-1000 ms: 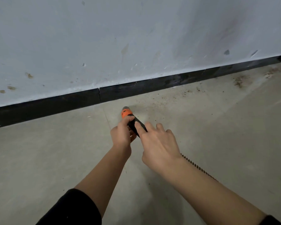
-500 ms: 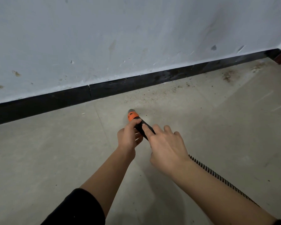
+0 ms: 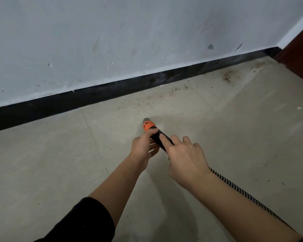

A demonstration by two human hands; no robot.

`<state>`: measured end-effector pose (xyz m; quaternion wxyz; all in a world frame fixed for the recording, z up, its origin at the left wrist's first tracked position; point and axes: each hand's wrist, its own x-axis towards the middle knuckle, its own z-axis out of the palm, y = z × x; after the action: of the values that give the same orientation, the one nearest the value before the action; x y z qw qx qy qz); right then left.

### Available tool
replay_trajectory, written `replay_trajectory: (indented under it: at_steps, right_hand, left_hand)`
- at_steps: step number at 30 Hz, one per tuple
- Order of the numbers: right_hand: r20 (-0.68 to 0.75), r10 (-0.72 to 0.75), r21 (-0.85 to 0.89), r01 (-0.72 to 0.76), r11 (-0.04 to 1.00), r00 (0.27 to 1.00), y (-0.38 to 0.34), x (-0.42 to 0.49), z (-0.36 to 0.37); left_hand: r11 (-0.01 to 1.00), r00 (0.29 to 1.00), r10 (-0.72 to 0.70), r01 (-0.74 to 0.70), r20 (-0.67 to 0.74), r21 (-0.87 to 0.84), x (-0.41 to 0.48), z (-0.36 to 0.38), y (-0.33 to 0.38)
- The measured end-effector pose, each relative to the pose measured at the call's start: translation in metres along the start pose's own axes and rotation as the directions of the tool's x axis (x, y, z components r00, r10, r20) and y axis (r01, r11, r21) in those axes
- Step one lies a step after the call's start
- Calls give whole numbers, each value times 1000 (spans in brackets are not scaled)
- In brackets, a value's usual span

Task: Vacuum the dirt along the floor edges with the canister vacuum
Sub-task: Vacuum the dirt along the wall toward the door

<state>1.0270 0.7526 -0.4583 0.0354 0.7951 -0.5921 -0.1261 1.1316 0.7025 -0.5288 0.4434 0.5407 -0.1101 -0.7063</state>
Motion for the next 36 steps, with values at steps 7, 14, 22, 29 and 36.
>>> replay_trajectory:
  at_steps: [7, 14, 22, 29, 36]
  right_hand:
    - [13, 26, 0, -26, 1000, 1000, 18, -13, 6]
    - [34, 60, -7, -60, 998, 998, 29, -43, 3]
    - [25, -29, 13, 29, 1000, 999, 12, -62, -3]
    - [0, -126, 43, 126, 991, 992, -15, -51, -7]
    - [-5, -199, 61, 199, 978, 980, -31, -49, -10]
  left_hand:
    - [1000, 1000, -14, 13, 26, 21, -1, 17, -17]
    - [998, 998, -55, 55, 4, 4, -20, 34, -40]
    - [996, 989, -38, 25, -144, -87, -49, 18, -47]
    - [991, 968, 24, -56, -250, -122, -59, -12, -33]
    - [974, 916, 62, -143, -396, -178, -63, -23, -36]
